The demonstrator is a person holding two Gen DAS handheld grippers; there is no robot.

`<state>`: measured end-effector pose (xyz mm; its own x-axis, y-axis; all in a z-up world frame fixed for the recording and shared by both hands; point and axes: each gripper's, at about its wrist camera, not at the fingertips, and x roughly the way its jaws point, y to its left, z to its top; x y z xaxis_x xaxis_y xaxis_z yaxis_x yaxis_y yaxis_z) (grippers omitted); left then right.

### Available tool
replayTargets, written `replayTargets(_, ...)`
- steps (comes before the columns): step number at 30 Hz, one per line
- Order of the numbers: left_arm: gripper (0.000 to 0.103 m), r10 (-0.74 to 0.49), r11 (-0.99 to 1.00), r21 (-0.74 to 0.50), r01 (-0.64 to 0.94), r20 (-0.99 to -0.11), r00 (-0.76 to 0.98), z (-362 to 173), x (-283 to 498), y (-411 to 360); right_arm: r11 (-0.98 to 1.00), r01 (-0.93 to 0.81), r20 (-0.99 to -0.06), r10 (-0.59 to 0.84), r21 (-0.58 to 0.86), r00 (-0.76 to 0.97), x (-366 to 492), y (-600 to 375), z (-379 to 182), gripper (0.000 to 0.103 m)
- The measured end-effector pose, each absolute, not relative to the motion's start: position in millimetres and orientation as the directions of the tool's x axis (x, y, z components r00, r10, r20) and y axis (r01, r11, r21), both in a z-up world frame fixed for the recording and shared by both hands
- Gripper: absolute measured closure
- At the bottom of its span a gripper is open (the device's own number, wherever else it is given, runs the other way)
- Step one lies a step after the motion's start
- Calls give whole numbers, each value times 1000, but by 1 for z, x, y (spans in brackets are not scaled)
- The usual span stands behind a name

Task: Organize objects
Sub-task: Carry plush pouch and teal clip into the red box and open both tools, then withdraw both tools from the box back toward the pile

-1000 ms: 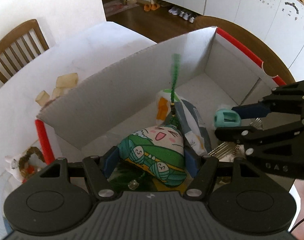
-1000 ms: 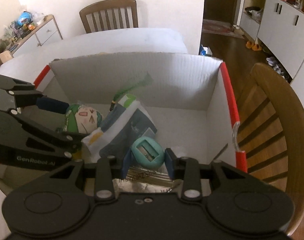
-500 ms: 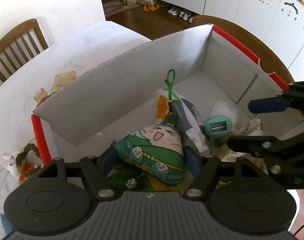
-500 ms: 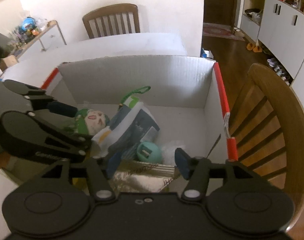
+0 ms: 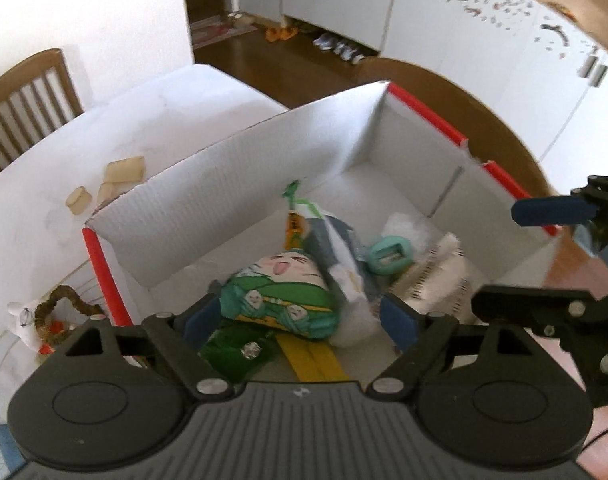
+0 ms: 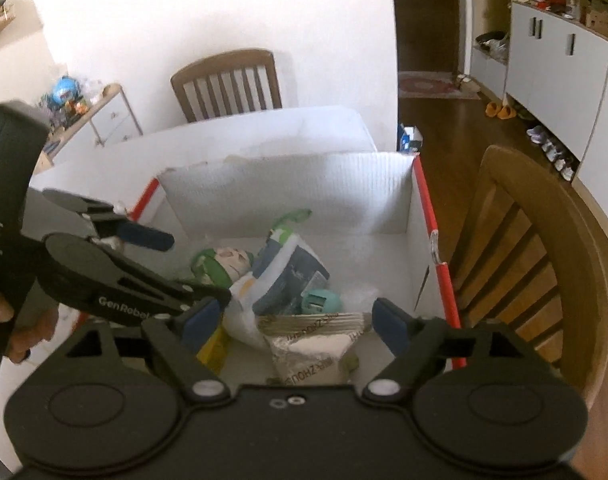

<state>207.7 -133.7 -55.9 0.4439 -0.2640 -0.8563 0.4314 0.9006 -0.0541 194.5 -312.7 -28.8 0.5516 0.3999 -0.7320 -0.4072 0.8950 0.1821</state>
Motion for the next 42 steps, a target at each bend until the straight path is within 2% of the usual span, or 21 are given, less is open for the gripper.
replayTargets(8,15,-386,860,-139,492,-806,448,-34,181,-109,919,-328,-682,385,220,621,158,-303,1,11)
replayTargets(15,14,-482,804,-153,574,-733,480,-9,154,-78,933,-259,-642,359,248,677,116,-283,20,11)
replayTargets(21,14,-521,792,-175,585,-692,499,6,142,-46,947,-220,-624,320,235,713,87,-260,34,10)
replayTargets(26,14,-534,786,-172,594,-673,512,15,134,-16,955,-195,-627,295,225,721,73,-237,33,9)
replayTargets(32,14,-551,787,-201,584,-657,515,19,129,25,957,-203,-624,288,205,726,61,-209,35,3)
replayTargets(42,14,-488,845,-186,502,-655,578,8,127,95,953,-244,-637,303,181,709,57,-156,21,2)
